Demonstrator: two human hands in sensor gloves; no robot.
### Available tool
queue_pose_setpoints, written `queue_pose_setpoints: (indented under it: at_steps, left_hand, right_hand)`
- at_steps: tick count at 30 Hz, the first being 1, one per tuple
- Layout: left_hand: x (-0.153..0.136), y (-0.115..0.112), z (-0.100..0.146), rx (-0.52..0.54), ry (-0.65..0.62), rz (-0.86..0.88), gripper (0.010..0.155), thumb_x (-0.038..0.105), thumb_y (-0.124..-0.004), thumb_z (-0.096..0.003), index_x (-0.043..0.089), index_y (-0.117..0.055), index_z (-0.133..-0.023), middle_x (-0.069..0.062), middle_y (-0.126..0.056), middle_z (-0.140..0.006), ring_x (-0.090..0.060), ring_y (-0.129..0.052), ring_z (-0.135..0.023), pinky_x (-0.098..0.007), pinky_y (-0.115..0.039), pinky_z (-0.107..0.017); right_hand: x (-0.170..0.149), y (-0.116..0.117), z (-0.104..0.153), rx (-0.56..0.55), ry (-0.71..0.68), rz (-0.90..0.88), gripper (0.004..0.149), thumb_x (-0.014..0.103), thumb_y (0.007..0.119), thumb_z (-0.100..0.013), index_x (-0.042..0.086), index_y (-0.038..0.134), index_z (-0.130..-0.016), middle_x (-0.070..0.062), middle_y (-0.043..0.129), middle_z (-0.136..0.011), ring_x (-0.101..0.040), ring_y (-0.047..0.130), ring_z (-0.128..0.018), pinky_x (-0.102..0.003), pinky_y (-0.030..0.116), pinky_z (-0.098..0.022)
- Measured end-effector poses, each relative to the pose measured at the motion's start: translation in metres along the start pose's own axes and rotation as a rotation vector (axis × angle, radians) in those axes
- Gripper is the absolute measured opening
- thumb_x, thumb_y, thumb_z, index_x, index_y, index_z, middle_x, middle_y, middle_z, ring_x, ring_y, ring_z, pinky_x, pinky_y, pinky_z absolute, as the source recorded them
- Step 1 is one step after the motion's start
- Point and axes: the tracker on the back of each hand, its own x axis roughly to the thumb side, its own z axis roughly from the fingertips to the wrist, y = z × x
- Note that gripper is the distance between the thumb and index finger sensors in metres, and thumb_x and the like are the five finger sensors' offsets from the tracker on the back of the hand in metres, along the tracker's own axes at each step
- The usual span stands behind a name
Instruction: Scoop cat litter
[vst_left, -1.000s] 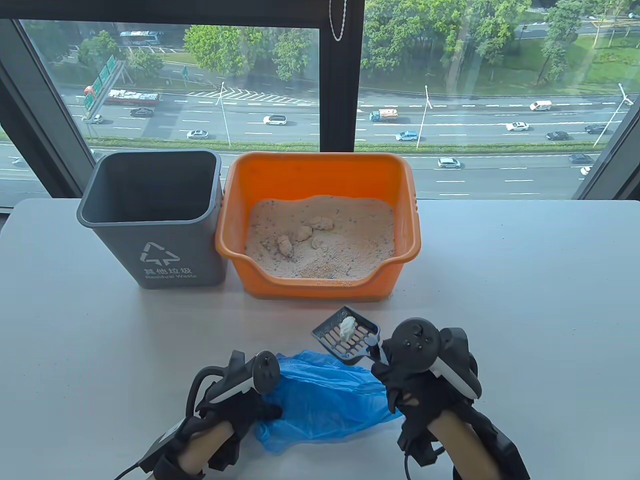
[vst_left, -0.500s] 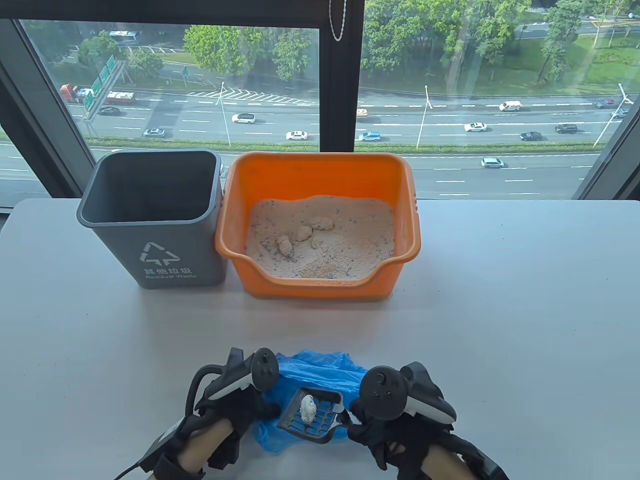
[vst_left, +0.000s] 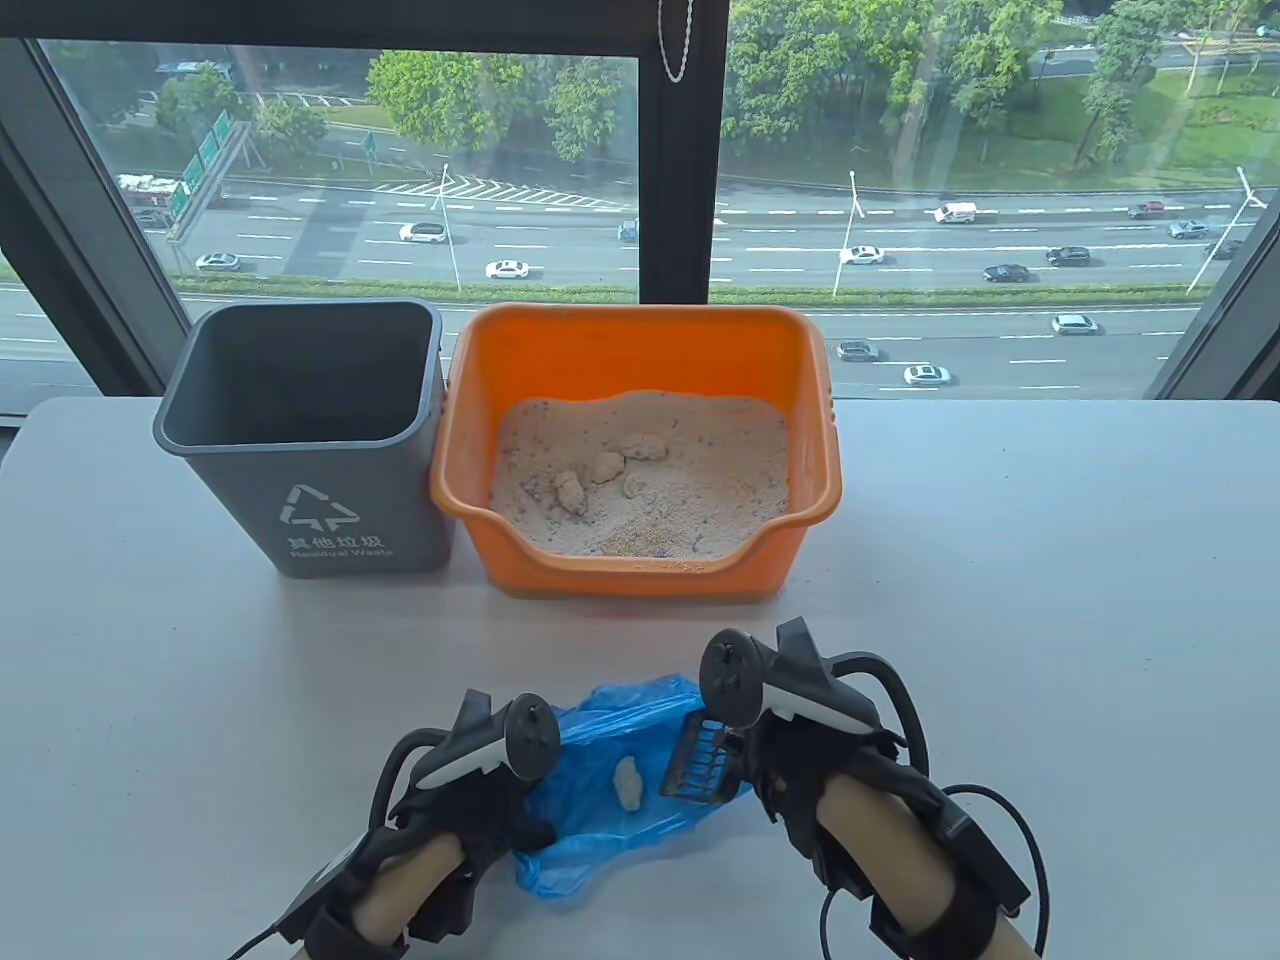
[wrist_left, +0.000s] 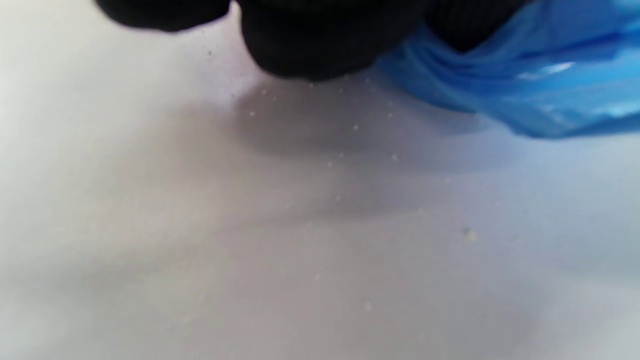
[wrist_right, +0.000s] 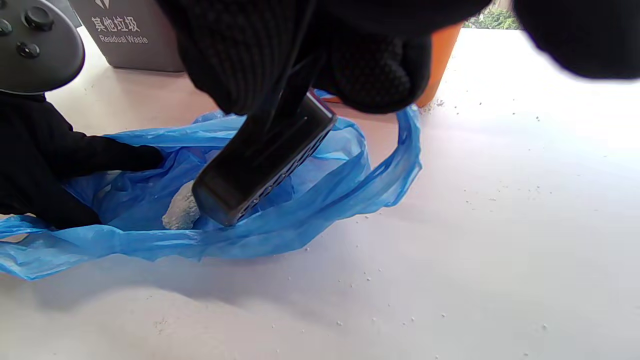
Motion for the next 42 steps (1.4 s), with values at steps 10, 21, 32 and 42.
queue_pose_setpoints:
  at_steps: [10,21,32,42]
  left_hand:
    - [0.001,-0.001,-0.001,-0.017,-0.021,0.015,0.091,0.053,-0.084,-0.0414,0.025,-0.025,-0.105,0.006,-0.088,-0.058,0.002,-0.094,-0.021,-0.024,-0.085,-0.024]
    - [0.002,-0.002,-0.001,-0.004,-0.025,0.005,0.091,0.052,-0.084,-0.0413,0.024,-0.026,-0.105,0.006,-0.088,-0.057,0.002,-0.094,-0.021,-0.024,-0.084,-0.024]
    - [0.003,-0.003,-0.002,-0.005,-0.034,0.011,0.091,0.052,-0.084,-0.0413,0.022,-0.026,-0.105,0.006,-0.088,-0.057,0.002,-0.094,-0.020,-0.024,-0.085,-0.024]
    - [0.003,-0.003,-0.002,-0.009,-0.034,0.016,0.091,0.052,-0.084,-0.0415,0.022,-0.026,-0.105,0.006,-0.088,-0.056,0.002,-0.094,-0.020,-0.024,-0.084,-0.024]
  right_hand:
    - [-0.034,-0.024,0.018,-0.088,-0.189,-0.482,0.059,0.032,0.086,-0.037,0.002,0.075,-0.086,-0.024,0.086,-0.062,-0.007,0.083,-0.010,-0.037,0.080,-0.013]
    - [0.001,-0.083,-0.112,-0.244,0.250,-0.336,0.061,0.038,0.079,-0.041,-0.003,0.071,-0.085,-0.018,0.088,-0.051,-0.001,0.082,-0.003,-0.032,0.080,-0.005]
    - [0.040,-0.055,-0.252,-0.006,0.511,-0.046,0.063,0.040,0.071,-0.041,-0.002,0.062,-0.087,-0.009,0.084,-0.049,0.002,0.079,-0.003,-0.030,0.079,-0.004]
    - [0.024,-0.049,-0.236,-0.264,0.456,-0.174,0.062,0.041,0.063,-0.040,0.000,0.058,-0.087,-0.005,0.082,-0.050,0.004,0.077,-0.003,-0.027,0.076,-0.001]
